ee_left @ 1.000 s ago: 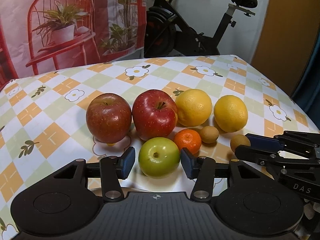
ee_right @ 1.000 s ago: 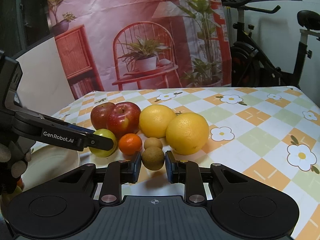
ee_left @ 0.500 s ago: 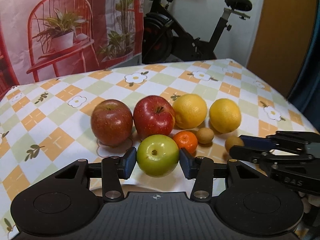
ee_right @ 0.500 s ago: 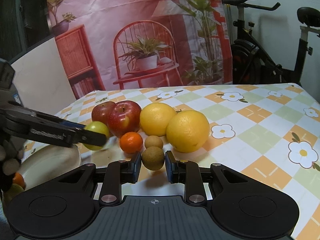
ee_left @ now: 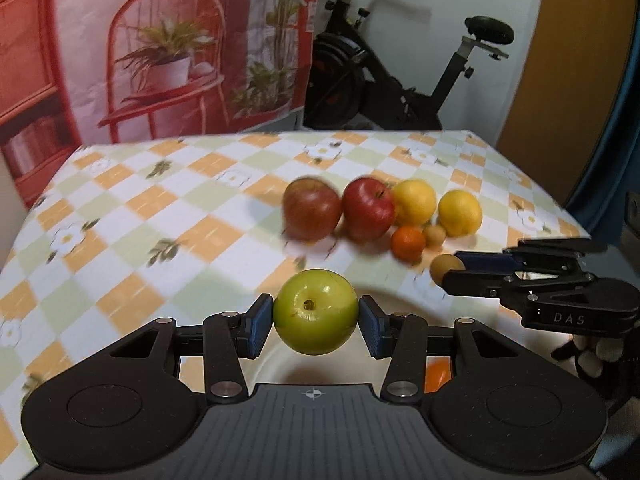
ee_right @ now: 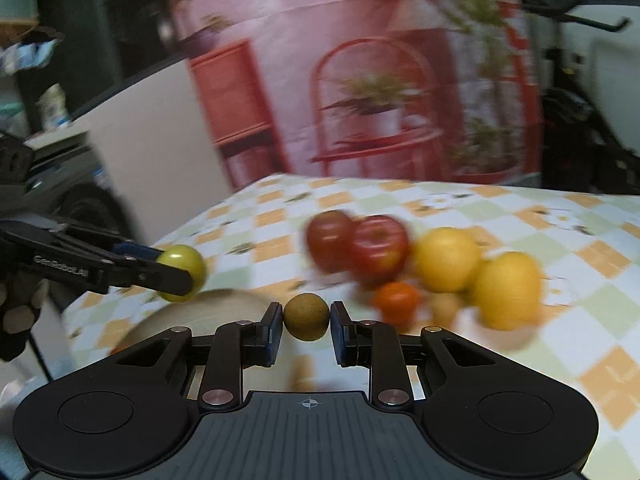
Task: Organize fruits
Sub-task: 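Carry the green apple into the plate with the left tool while the right tool places the kiwi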
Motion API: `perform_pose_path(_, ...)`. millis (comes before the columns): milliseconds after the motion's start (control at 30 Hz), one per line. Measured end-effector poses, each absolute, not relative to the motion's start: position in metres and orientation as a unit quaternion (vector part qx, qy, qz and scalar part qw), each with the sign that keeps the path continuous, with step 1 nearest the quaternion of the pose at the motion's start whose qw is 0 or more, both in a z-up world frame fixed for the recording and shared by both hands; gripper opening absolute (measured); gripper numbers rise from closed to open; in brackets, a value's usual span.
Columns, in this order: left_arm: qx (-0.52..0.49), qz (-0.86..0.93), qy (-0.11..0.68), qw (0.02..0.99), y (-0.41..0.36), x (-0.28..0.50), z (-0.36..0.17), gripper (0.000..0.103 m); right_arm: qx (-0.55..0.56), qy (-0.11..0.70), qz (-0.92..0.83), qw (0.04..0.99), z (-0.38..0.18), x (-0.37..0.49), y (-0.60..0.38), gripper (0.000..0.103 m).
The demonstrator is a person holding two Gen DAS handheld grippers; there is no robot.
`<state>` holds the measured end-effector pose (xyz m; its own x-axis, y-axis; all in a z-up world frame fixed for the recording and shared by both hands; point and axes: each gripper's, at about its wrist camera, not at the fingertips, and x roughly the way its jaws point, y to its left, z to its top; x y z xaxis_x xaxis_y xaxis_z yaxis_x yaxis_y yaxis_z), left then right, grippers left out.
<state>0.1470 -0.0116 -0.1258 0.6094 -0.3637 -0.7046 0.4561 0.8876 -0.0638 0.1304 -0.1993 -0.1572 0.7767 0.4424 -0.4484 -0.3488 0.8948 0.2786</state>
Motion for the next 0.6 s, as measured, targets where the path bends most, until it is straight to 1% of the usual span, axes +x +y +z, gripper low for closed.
perform_pose_path(267, 0.058, -0.21, 0.411, 0.885, 0.02, 0.133, -0.14, 0.049, 0.038, 0.3, 0.293, 0.907, -0.159, 0.132, -0.143, 0.023)
perform_pose_path(600, 0.065, -0.21, 0.424, 0.878, 0.025, 0.127, -0.15, 0.049, 0.002, 0.333, 0.314, 0.889, -0.162, 0.128, -0.126, 0.023)
